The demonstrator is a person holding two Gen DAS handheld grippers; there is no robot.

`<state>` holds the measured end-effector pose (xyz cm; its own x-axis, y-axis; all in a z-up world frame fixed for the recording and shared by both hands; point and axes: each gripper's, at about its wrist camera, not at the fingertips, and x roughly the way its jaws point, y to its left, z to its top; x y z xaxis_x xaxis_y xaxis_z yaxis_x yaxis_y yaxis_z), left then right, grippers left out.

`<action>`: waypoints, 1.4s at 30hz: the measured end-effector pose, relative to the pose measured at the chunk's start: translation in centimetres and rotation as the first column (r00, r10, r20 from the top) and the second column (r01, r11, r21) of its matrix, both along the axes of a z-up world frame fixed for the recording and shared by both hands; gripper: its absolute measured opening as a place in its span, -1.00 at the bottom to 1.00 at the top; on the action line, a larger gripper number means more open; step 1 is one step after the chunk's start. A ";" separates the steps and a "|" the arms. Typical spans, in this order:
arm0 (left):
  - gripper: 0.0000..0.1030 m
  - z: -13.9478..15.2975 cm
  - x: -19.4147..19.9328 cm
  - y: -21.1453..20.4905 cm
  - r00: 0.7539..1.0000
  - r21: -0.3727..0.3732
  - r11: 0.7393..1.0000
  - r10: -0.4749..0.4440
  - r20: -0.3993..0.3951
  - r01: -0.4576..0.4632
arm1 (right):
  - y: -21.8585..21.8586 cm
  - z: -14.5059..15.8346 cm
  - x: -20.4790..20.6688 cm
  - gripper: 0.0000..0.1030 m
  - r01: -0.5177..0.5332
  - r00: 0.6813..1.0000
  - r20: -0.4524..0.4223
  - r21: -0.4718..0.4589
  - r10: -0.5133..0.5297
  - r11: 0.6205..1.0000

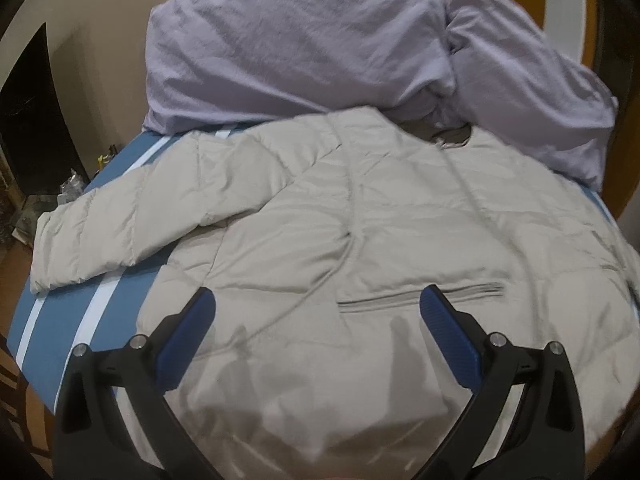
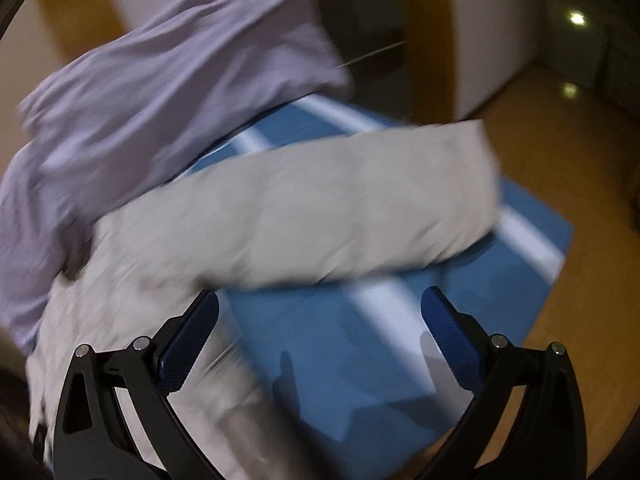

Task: Fold large clothes
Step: 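Grasp the jacket sleeve with the right gripper and lift it, then carry the sleeve across the jacket body and release it with the right gripper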

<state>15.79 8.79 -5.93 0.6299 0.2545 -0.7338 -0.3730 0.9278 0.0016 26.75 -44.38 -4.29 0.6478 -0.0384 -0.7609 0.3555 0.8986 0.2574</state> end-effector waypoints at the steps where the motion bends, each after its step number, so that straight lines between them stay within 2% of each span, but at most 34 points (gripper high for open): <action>1: 0.96 -0.4 0.3 0.1 1.000 -0.001 1.000 0.002 -0.011 -0.002 | -0.9 0.0 0.4 0.97 0.029 1.000 0.000 -0.022 -0.029 0.999; 4: 0.96 -2.5 1.1 0.4 0.998 -0.015 1.000 0.004 -0.055 -0.005 | -3.6 -0.3 1.6 0.97 0.112 0.994 -0.008 -0.070 -0.113 0.991; 7: 0.96 -3.4 1.1 0.5 0.999 -0.012 1.000 0.008 -0.039 -0.008 | -6.0 -1.2 2.7 0.91 0.175 0.984 -0.036 -0.065 -0.177 0.982; 11: 0.96 -4.1 1.2 0.3 0.999 -0.003 1.000 0.004 -0.039 -0.004 | -8.5 -3.0 4.0 0.86 0.251 0.964 -0.081 -0.025 -0.252 0.968; 14: 0.96 -4.3 1.3 0.8 0.999 -0.038 0.999 0.001 -0.038 -0.002 | -9.9 -4.1 4.3 0.82 0.290 0.953 -0.099 0.032 -0.286 0.956; 19: 0.96 -4.4 1.2 1.3 1.000 -0.084 0.996 -0.002 -0.028 -0.001 | -10.4 -5.6 4.4 0.65 0.303 0.950 -0.121 0.114 -0.290 0.946; 20: 0.96 -4.5 1.2 1.3 1.000 -0.087 0.996 -0.002 -0.027 -0.001 | -10.2 -5.5 4.4 0.62 0.304 0.950 -0.100 0.094 -0.294 0.948; 21: 0.96 -4.5 1.2 1.4 1.000 -0.090 0.996 -0.002 -0.027 -0.001 | -10.0 -5.5 4.6 0.53 0.295 0.953 -0.101 0.087 -0.287 0.951; 25: 0.96 -4.5 1.1 1.5 1.000 -0.100 0.995 -0.003 -0.024 0.000 | -9.2 -5.3 5.1 -0.10 0.253 0.965 -0.085 0.059 -0.248 0.966; 26: 0.96 -4.5 1.1 1.5 1.000 -0.103 0.995 -0.003 -0.022 0.001 | -9.2 -5.2 5.1 -0.18 0.253 0.965 -0.082 0.052 -0.248 0.966; 28: 0.96 -4.5 1.0 1.6 1.000 -0.106 0.994 -0.003 -0.021 0.001 | -8.8 -4.6 5.2 -0.46 0.253 0.965 -0.075 0.018 -0.251 0.967; 34: 0.96 -4.5 1.0 1.7 1.000 -0.116 0.993 -0.003 -0.016 0.001 | -5.8 -0.9 5.8 -0.58 0.208 0.977 -0.009 -0.134 -0.211 0.969; 38: 0.96 -4.5 1.0 1.8 1.000 -0.123 0.992 -0.003 -0.012 0.002 | -0.8 2.5 6.9 -0.59 0.100 0.994 0.071 -0.195 -0.088 0.976; 42: 0.96 -4.5 0.8 1.9 1.000 -0.134 0.991 -0.004 -0.006 0.003 | 5.7 4.4 8.5 -0.60 -0.039 0.993 0.102 -0.240 0.065 0.970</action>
